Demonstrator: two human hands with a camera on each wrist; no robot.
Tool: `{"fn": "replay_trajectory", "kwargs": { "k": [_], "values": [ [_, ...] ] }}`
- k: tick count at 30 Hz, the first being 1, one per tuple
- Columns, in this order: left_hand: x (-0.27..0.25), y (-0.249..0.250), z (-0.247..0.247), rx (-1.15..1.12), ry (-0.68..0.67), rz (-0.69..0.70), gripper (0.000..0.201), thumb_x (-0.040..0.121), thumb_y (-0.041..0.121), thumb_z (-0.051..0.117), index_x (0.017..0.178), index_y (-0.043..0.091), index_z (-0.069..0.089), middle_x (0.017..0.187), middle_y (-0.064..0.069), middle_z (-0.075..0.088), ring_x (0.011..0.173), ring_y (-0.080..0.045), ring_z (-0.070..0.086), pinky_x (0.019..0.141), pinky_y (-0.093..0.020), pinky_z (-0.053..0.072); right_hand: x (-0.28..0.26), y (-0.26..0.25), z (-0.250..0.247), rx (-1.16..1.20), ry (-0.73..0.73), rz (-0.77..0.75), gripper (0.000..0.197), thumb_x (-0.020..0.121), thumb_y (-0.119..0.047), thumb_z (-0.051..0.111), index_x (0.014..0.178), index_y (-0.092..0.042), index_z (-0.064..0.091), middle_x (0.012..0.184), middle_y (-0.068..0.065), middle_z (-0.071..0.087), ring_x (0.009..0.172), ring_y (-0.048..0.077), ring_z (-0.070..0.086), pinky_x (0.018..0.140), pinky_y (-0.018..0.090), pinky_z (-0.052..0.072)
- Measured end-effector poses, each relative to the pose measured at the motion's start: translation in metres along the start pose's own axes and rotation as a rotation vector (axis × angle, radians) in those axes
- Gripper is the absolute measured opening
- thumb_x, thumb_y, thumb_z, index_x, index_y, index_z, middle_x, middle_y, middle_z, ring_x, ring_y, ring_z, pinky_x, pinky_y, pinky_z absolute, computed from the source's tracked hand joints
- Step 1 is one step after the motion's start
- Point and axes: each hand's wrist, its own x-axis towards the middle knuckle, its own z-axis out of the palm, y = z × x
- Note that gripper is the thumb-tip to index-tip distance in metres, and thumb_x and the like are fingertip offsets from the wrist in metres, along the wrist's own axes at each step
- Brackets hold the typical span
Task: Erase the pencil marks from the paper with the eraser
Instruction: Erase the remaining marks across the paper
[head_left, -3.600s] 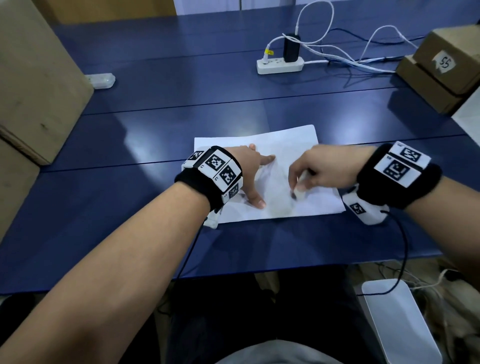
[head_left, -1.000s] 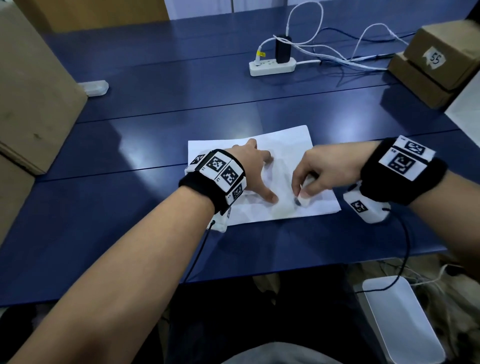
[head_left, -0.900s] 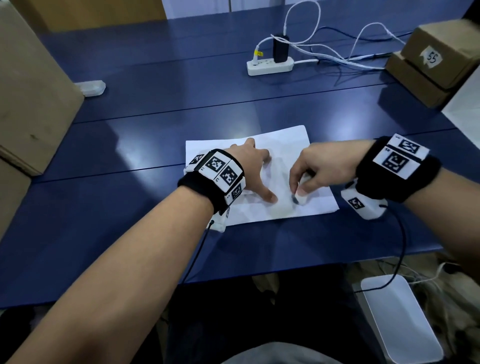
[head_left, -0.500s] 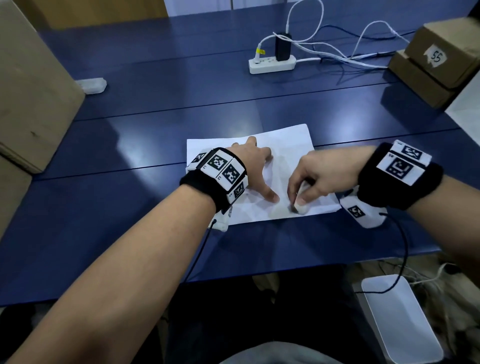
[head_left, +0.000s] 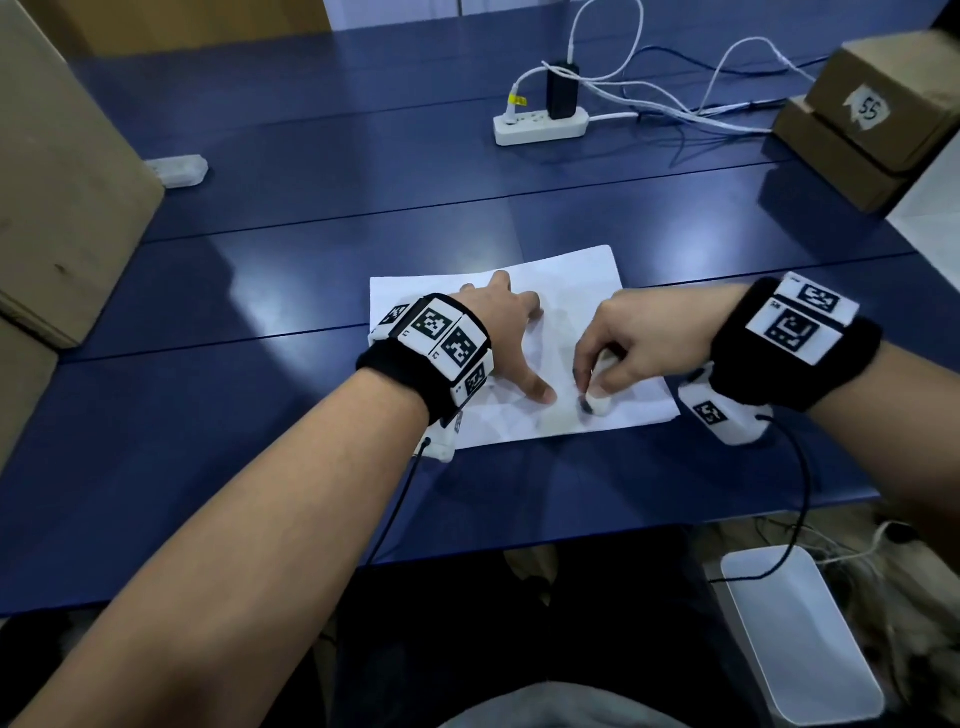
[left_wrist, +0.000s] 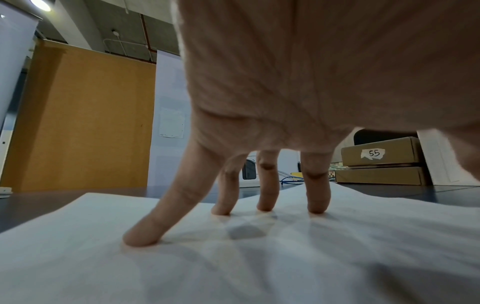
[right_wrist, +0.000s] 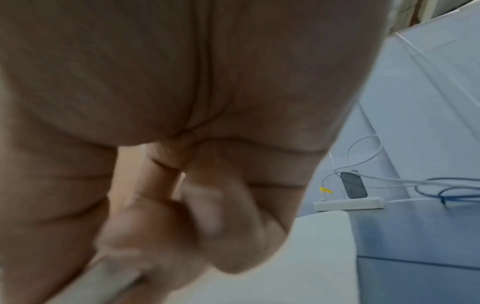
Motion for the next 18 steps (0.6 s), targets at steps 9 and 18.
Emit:
{"fn": "replay_trajectory", "kwargs": {
  "k": [9, 18],
  "values": [
    [0.0, 0.0, 0.0, -0.005, -0.016, 0.001, 0.104, 0.05, 0.077, 0.077, 0.137, 0.033, 0.042, 0.129, 0.0, 0.039, 0.111, -0.026, 0.05, 0.069, -0.036, 0.039, 0.012, 0.019, -0.006, -0.027, 0.314, 0.172, 0.008, 0.083, -0.035, 0.067, 0.089, -0.032, 0.071, 0.069, -0.014, 0.059, 0.08, 0.012, 0.057, 0.073, 0.031, 0.051],
    [-0.001, 0.0, 0.0, -0.002, -0.015, 0.002, 0.103, 0.05, 0.078, 0.077, 0.137, 0.034, 0.043, 0.13, -0.001, 0.039, 0.112, -0.027, 0.05, 0.068, -0.036, 0.04, 0.011, 0.014, -0.005, 0.007, 0.25, 0.146, 0.01, 0.082, -0.036, 0.071, 0.091, -0.032, 0.073, 0.062, -0.014, 0.056, 0.065, 0.004, 0.054, 0.067, 0.021, 0.047]
  ]
}}
